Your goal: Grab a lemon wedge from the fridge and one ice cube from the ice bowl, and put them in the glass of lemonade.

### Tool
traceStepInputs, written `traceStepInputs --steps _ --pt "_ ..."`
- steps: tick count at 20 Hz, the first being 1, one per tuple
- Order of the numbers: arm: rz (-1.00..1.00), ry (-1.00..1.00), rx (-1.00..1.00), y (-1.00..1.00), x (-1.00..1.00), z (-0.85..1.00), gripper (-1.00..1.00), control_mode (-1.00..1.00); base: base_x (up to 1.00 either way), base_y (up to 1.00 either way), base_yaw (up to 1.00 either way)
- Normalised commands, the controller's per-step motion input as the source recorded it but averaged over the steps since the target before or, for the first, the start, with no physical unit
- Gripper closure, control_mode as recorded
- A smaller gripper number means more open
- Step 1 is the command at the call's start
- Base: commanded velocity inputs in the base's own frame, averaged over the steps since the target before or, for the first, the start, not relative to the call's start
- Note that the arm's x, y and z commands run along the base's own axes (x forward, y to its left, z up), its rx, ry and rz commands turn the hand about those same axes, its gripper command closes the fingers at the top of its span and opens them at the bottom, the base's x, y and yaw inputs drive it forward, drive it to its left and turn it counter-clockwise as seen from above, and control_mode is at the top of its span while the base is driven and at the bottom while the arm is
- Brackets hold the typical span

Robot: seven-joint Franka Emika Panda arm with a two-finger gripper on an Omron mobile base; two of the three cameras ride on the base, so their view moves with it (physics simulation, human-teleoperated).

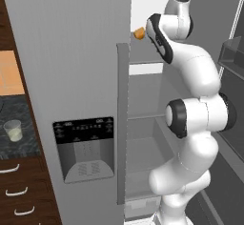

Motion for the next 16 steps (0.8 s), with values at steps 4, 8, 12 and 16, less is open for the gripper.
traceStepInputs --steps 4,8,12,16 --pt "0.00 0.06 0.00 0.00 0.03 -0.30 -1.00 -1.00 0.00 0.00 0.00" --pt "0.00 0.13 0.00 0.00 0.14 -0.55 -1.00 -1.00 0.00 0.00 0.00" --pt "0.00 0.07 0.00 0.00 0.03 -0.32 -1.00 -1.00 0.00 0.00 0.00" --pt "0.00 0.07 0.00 0.00 0.00 -0.08 -1.00 -1.00 0.00 0.00 0.00"
